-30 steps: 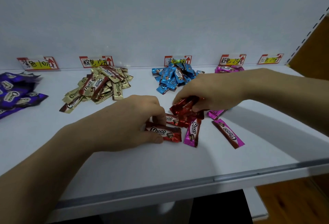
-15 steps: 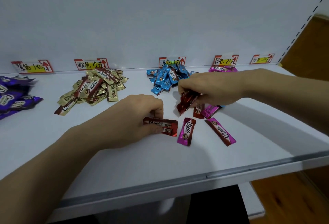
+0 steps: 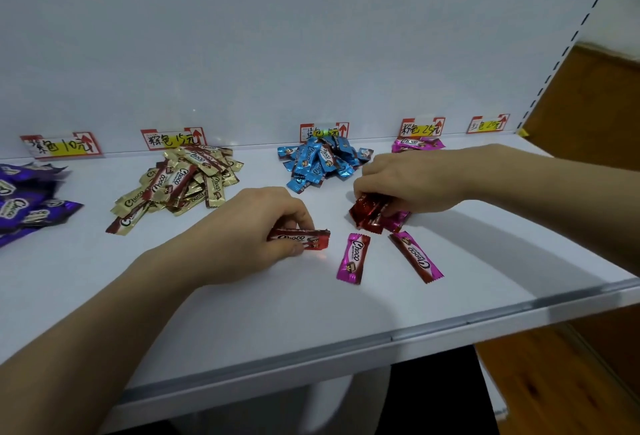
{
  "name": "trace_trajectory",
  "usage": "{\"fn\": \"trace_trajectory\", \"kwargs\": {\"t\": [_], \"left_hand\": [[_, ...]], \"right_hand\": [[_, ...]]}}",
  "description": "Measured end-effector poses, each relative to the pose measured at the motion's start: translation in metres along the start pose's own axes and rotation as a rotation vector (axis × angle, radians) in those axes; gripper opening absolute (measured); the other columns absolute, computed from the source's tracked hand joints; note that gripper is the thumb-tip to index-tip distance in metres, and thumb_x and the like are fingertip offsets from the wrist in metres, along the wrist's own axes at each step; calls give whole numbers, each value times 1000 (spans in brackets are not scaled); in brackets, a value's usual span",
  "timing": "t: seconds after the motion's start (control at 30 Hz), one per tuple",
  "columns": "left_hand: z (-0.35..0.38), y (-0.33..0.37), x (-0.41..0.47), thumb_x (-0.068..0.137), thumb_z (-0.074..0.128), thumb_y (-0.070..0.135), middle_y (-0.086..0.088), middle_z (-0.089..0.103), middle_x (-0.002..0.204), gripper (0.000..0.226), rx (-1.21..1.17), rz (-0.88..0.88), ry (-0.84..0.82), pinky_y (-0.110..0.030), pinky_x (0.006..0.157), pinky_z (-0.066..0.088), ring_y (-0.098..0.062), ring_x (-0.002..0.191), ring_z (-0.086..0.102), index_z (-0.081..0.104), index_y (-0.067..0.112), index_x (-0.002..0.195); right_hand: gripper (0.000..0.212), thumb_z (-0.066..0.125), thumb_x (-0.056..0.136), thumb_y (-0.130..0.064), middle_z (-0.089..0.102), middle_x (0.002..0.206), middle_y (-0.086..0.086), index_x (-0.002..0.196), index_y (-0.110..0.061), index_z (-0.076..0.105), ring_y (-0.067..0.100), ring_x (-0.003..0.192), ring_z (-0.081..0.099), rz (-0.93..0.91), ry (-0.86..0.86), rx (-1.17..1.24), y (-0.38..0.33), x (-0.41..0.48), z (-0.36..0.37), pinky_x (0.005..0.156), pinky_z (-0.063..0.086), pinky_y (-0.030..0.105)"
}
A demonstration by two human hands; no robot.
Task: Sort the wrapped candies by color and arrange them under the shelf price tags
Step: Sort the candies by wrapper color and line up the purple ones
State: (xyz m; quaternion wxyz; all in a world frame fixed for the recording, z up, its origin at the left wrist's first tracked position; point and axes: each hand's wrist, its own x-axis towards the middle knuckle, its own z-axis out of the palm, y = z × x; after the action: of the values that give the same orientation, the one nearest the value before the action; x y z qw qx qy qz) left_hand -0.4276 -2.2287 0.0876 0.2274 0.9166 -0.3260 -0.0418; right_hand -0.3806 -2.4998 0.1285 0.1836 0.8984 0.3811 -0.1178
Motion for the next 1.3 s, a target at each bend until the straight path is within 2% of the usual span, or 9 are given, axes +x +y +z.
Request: {"fn": "trace_trajectory", "kwargs": {"t": [0.13, 0.23, 0.4, 0.57, 0.67, 0.9, 1.03, 1.17, 1.3], "left_hand": [[2, 0, 2, 84, 79, 33, 17, 66, 90, 19, -137, -72, 62, -34, 78, 54, -4, 86, 61, 63, 41, 90], [3, 1, 6, 80, 83, 28, 4, 71, 84, 16, -294, -143, 134, -32, 73, 55, -12, 79, 63, 71, 33, 88], [-9, 14, 18, 69, 85, 18, 0, 76, 86, 29, -820, -341, 222, -20, 62, 47, -9, 72, 68, 71, 18, 94], [-3, 37, 37, 68, 87, 12, -5, 76, 85, 36, -953, -349, 363, -21, 59, 47, -8, 66, 66, 63, 12, 94], [3, 48, 44, 71, 87, 7, -3, 75, 76, 41, -886, -322, 470, -11, 52, 48, -5, 59, 69, 57, 7, 99], [13, 56, 53, 61, 95, 18, -2, 64, 86, 55, -661, -224, 477, -26, 59, 54, -6, 53, 64, 55, 19, 99], [25, 63, 66, 79, 77, 49, 18, 66, 98, 35, -376, -164, 396, -23, 78, 54, 2, 83, 63, 60, 33, 105], [32, 71, 82, 99, 52, 45, 18, 56, 128, 39, -114, -76, 204, -27, 101, 43, 1, 111, 49, 53, 34, 137], [39, 85, 111, 103, 49, 38, 14, 54, 140, 35, 20, 108, 63, -28, 108, 38, -7, 130, 47, 56, 31, 136]], "right_hand": [[24, 58, 99, -37, 46, 105, -10, 115, -28, 42, 11, 96, 42, 84, 6, 125, 3, 0, 3, 82, 37, 26], [23, 60, 100, -31, 51, 96, -14, 111, -34, 40, 7, 85, 51, 192, 95, 458, 3, -4, 9, 67, 37, 21], [8, 59, 101, -18, 62, 76, -15, 107, -23, 58, -1, 68, 55, 207, 393, 1177, -17, -15, 9, 65, 46, 19], [4, 59, 100, -17, 63, 78, -6, 97, -19, 62, 12, 79, 56, 136, 431, 1622, -39, -6, 10, 70, 44, 30], [7, 59, 99, -22, 64, 77, -8, 98, -17, 63, 11, 77, 54, 147, 457, 1674, -39, -5, 11, 69, 42, 31], [11, 60, 98, -21, 63, 80, 3, 98, -11, 66, 12, 68, 55, 241, 439, 1846, -34, -15, 18, 58, 37, 28], [9, 59, 100, -19, 69, 78, 1, 95, -14, 65, 12, 68, 62, 445, 498, 1746, -14, -35, 26, 63, 43, 28], [18, 61, 100, -20, 72, 97, 13, 110, -5, 63, 17, 82, 64, 673, 509, 1553, 15, -69, 39, 72, 52, 32], [10, 59, 101, -19, 73, 102, 14, 106, -11, 63, 26, 91, 72, 831, 528, 1322, 52, -98, 57, 83, 61, 39]]}}
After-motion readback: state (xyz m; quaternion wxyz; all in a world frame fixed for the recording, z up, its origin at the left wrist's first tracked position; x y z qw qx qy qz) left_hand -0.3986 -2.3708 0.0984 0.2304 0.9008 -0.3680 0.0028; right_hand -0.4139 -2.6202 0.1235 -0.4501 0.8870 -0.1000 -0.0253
